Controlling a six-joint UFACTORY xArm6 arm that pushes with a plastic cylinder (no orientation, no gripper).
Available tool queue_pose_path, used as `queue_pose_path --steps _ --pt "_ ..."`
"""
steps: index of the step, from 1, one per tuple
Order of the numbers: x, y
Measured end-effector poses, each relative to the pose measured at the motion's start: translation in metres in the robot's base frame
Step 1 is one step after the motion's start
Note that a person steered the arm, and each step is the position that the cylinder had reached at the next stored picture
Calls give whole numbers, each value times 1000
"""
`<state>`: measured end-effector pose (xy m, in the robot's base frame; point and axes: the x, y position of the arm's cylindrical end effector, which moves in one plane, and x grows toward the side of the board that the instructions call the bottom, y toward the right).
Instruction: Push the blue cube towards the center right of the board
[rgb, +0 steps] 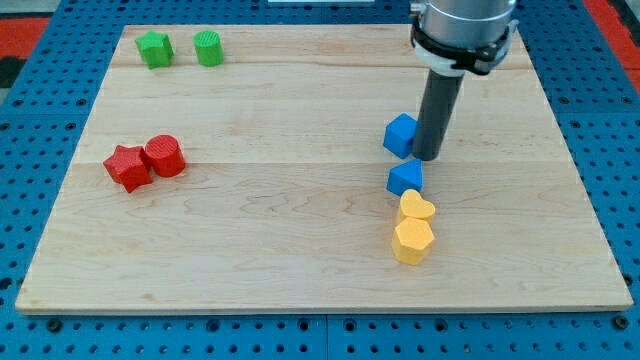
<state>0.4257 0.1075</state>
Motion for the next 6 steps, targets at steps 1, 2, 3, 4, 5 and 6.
queue_pose_path --steps 1,2,3,4,5,6 --pt "-1 -41" --pt "-8 -57" --pt "-35 -84" --pt "-54 -105" --pt "-46 -86" --pt "-30 -54"
